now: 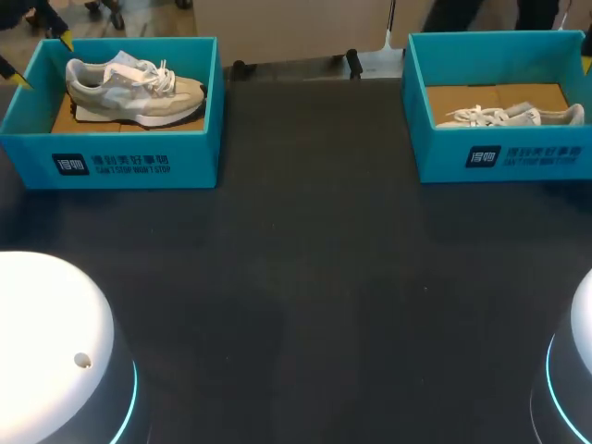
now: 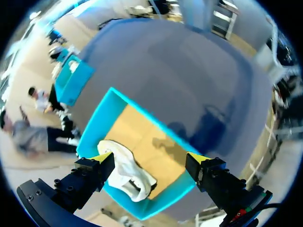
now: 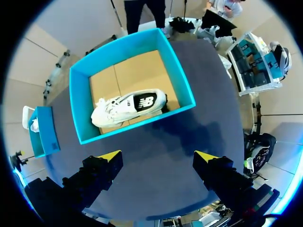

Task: Take the shoe out of the shoebox, open the shoe tongue, remove and reinsert the insole, then place the shoe into the shoebox

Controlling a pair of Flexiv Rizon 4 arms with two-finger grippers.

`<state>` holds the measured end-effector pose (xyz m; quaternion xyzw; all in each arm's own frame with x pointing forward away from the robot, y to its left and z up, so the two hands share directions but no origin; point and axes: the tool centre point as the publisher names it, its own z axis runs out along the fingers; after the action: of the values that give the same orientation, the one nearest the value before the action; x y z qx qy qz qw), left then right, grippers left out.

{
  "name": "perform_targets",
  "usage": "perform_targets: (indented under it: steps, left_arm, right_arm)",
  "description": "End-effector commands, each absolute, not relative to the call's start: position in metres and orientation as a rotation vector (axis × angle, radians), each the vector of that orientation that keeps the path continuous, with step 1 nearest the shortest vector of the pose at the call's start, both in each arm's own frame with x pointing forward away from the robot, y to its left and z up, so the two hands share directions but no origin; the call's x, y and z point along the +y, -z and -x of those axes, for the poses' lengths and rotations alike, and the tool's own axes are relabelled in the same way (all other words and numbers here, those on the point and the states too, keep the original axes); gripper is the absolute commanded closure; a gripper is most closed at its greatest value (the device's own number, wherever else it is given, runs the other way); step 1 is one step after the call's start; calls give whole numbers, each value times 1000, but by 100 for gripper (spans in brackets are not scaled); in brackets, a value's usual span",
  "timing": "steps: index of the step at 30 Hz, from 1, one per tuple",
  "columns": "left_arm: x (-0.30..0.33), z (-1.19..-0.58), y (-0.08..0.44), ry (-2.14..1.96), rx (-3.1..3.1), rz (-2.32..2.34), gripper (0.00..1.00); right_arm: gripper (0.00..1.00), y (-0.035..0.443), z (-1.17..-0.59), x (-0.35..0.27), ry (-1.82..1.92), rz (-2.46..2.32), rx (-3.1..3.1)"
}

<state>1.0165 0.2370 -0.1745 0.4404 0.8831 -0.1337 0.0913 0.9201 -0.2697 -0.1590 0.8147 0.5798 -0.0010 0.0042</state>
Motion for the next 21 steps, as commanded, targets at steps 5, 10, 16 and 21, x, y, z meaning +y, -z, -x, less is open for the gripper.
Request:
perform_targets:
  steps: [5, 10, 16, 21]
  left_arm:
    - [248, -1042, 174, 119, 2465, -1776, 0]
    - [262, -1061, 185, 76, 2353, -1935, 0]
    - [293, -1108, 200, 34, 2210, -2103, 0]
    - [308, -1129, 206, 63, 1999, -2280, 0]
  right_arm:
    - [0, 159, -920, -270, 1, -2553, 1816]
    - [0, 159, -920, -270, 1, -2553, 1816]
    - [0, 159, -920, -270, 1, -2553, 1816]
    - [0, 159, -920, -270, 1, -2553, 1816]
